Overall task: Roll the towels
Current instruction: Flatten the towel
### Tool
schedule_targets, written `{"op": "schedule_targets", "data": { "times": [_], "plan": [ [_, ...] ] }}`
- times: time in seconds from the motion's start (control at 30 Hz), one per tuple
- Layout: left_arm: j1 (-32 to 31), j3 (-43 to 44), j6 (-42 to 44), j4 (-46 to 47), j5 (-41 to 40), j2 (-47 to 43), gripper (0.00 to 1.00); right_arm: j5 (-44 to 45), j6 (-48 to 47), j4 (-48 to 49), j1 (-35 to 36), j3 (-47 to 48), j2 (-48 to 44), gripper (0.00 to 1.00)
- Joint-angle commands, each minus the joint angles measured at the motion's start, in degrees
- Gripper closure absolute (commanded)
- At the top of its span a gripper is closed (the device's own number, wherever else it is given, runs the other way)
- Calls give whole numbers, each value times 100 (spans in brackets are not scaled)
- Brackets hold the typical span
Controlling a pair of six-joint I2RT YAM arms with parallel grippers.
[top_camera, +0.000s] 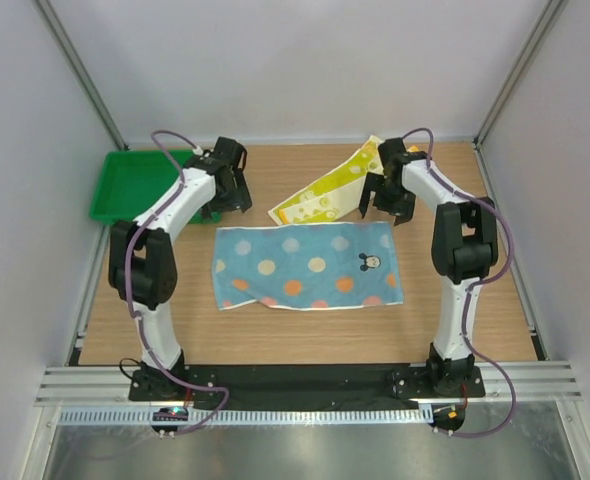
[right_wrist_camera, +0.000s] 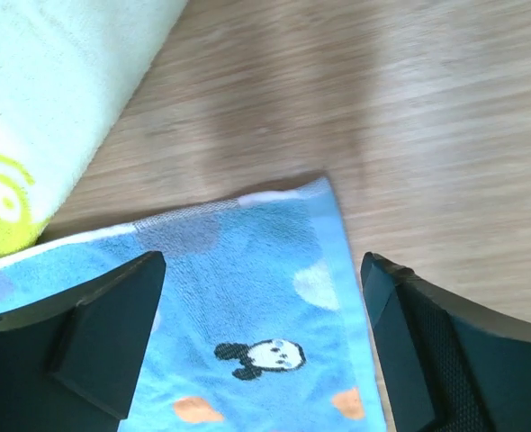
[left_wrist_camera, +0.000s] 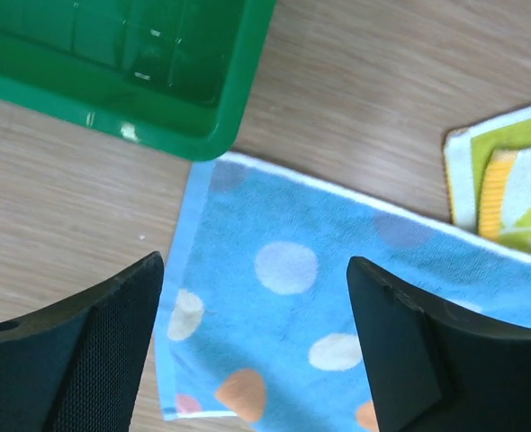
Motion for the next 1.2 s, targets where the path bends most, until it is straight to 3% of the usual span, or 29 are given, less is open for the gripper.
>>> {"op": "schedule_targets", "data": {
  "times": [0.0,0.2,0.23,0.3,0.4,0.7,1.03,1.1,1.17],
  "plan": [
    [-46,-470,-50,-59,-48,-1101,15,410,-156,-298,44,207,-611,0],
    [-90,-2198,-445,266,-102,-2352,17,631,-138,-35,44,-803,-1771,0],
    [-134,-2655,-568,414,-24,-2710,18,535,-42,201,53,-1579,-2129,0],
    [-152,-3147,-648,582,143,-3019,18,211,-15,508,53,-1865,-2491,0],
    [-187,-3731,-938,969,557,-3390,19,-204,196,993,97,-2998,-2931,0],
    [-266,-5182,-1413,1549,777,-4199,23,-354,433,1662,326,-4320,-3872,0],
    [-266,-5780,-1326,2023,795,-4322,24,2738,1074,1556,1222,-4864,-5629,0],
    [-266,-5894,-1299,2243,768,-4322,23,2828,1625,1882,1065,-5380,-6060,0],
    [-275,-5929,-1325,2375,751,-4269,23,2034,1489,2371,801,-5655,-6263,0]
  ]
}}
